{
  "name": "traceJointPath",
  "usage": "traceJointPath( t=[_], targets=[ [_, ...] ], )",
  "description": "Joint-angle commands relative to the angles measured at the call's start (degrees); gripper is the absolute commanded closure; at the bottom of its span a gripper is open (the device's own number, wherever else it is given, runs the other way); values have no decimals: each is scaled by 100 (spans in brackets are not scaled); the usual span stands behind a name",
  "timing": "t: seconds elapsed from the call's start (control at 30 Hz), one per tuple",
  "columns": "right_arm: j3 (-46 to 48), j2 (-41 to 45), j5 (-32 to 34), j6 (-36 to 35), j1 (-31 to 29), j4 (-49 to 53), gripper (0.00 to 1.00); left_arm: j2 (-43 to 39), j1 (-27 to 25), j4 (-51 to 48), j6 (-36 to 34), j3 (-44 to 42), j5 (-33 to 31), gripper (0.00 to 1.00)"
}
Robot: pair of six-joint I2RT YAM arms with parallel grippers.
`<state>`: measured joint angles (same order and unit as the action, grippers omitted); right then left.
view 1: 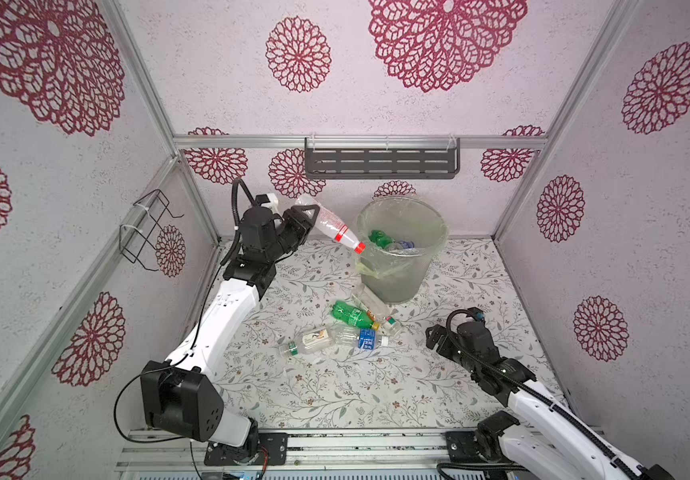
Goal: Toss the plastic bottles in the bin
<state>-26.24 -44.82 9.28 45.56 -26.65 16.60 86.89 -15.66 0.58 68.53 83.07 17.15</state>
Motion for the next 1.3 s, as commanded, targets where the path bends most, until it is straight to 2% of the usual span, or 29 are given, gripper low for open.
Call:
traceJointPath(
  t=[0.0, 0.2, 0.27, 0.33, 0.37, 0.43, 0.5, 0.63, 0.83, 1.03, 1.27],
  targets=[
    [57, 169, 186, -6, 28, 100, 1, 402, -291, -22, -2, 634, -133, 54],
    [25, 319, 234, 5, 24, 233, 1, 1816, -917, -112, -30, 2185, -334, 51],
    [13, 356, 264, 8, 25, 249, 1, 2468, -1091, -401, -96, 3020, -294, 38],
    [6, 393, 266, 32, 31, 231, 1, 3372, -1211, -1140, -236, 4305, -105, 18],
    [-2, 401, 255, 40, 31, 215, 1, 3673, -1240, -1666, -310, 4925, -86, 3],
    [-45, 420, 202, 35, 35, 229, 1, 4031, -1277, -2104, -478, 5937, 29, 3],
    [-82, 429, 186, -14, 34, 292, 1, 3958, -1262, -2193, -550, 6214, -1, 3],
    [-109, 430, 171, -175, 36, 330, 1, 3314, -1050, -2140, -654, 5759, -51, 3],
    [-136, 289, -34, -361, 21, 148, 1, 1973, -375, -1304, -220, 4026, 455, 3],
    [-311, -76, -310, -663, -1, 5, 1, 1064, 205, -1574, -520, 2768, 702, 3],
    [-602, -544, -427, -1040, -245, -139, 1, 192, 799, -1437, -551, 1050, 825, 3]
  ],
)
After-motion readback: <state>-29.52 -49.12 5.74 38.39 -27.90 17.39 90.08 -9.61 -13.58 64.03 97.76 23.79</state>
